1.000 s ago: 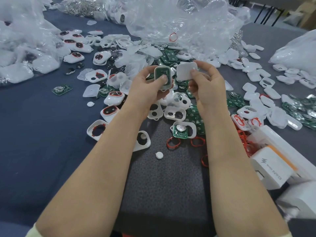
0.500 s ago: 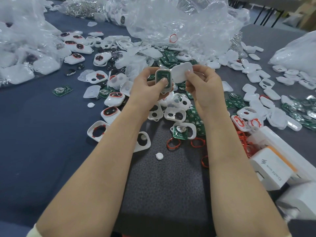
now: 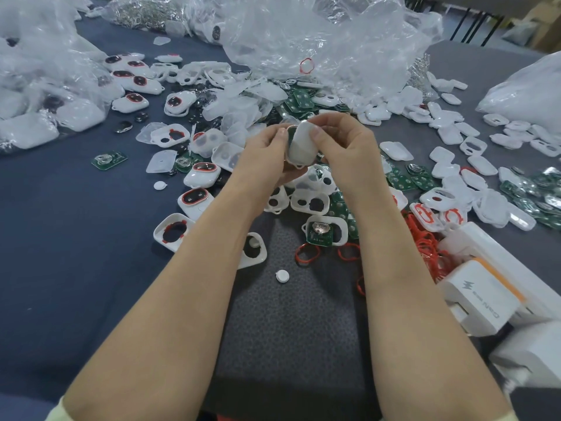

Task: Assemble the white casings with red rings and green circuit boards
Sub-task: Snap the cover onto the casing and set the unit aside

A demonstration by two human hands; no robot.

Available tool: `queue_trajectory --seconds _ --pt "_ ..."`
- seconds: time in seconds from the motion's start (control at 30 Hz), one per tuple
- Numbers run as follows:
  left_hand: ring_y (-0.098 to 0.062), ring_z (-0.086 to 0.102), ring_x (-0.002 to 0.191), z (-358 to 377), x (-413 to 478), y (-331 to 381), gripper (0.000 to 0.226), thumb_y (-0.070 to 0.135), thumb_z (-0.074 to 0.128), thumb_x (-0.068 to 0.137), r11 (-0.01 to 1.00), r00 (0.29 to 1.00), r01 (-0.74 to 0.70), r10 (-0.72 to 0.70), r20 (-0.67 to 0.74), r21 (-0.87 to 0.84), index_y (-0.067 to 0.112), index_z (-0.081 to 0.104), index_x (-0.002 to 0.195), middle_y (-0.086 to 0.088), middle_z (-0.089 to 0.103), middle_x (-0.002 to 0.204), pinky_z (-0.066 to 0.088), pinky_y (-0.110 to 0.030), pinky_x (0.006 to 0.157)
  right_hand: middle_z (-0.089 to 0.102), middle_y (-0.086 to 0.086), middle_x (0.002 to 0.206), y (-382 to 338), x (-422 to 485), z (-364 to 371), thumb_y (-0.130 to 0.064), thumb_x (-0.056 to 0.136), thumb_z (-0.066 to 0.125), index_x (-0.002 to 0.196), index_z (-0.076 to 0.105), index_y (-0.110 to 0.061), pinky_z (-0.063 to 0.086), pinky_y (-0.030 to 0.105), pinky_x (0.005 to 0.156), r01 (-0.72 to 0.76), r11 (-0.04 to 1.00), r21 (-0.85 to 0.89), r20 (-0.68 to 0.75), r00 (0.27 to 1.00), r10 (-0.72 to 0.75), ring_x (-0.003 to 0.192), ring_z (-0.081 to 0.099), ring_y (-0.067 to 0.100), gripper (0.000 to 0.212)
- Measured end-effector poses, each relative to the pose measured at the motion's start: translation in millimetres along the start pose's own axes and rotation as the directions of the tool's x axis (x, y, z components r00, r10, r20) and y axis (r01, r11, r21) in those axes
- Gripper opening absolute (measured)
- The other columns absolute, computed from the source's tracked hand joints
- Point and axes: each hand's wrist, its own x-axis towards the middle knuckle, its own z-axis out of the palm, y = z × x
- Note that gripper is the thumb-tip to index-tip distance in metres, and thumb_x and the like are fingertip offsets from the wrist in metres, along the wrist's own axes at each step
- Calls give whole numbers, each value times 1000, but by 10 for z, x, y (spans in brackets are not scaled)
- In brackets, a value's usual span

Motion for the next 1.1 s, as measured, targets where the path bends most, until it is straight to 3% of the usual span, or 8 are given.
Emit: queue_trajectory --seconds 0.1,0.23,0.4,0.53,0.7,0.83,0.97,1.1 --pt "-16 64 84 6 3 -23 26 11 33 104 999 999 18 -19 38 30 21 57 100 -11 62 106 58 -24 67 63 4 95 37 14 51 -12 91 59 97 65 -16 52 35 82 14 981 -196 -40 999 -22 85 58 23 10" --pt "-18 65 87 13 5 -33 27 10 32 104 999 998 16 -19 56 49 19 57 102 -16 64 111 59 -28 76 59 12 107 85 7 119 -16 91 60 104 67 -14 44 17 78 47 935 -353 -127 987 -97 83 53 12 15" --pt "-16 64 88 -4 32 -47 27 9 33 104 1000 1000 10 -10 0 8 8 53 123 -17 63 113 56 -21 66 59 11 110 56 -42 196 -15 91 60 111 66 -5 40 22 84 125 871 -475 -114 973 -201 95 58 21 23" --pt "-2 62 60 -26 42 -32 33 5 31 104 999 999 -19 17 -49 -41 4 50 130 -5 62 88 52 -17 56 59 10 122 27 -79 272 -20 91 60 121 61 -5 36 23 93 195 798 -570 8 973 -231 112 54 23 34" --pt "-7 61 67 -51 42 -9 28 7 35 103 996 995 -7 -2 -100 -94 8 50 127 -7 62 95 52 -19 56 52 9 137 23 -92 327 -20 92 59 130 55 -4 29 21 103 226 756 -614 84 971 -223 128 46 23 41" --pt "1 53 44 -44 32 17 19 10 36 104 988 992 -29 11 -123 -149 10 49 117 -1 56 75 47 -17 48 56 5 135 19 -119 352 -18 90 63 125 60 -7 34 25 101 230 764 -603 48 966 -253 125 49 24 37" --pt "-3 60 53 -53 18 17 16 14 39 103 987 995 -55 40 -95 -153 9 50 115 -2 61 78 53 -22 58 61 2 130 11 -115 339 -21 86 68 124 63 -12 40 30 101 225 792 -567 15 964 -264 121 54 19 39" --pt "-4 60 52 -50 -5 32 9 11 41 103 981 994 -68 51 -98 -182 12 49 106 -3 61 76 53 -22 57 61 5 129 10 -123 337 -18 85 70 124 63 -8 40 29 103 211 838 -503 -8 969 -248 120 54 18 41"
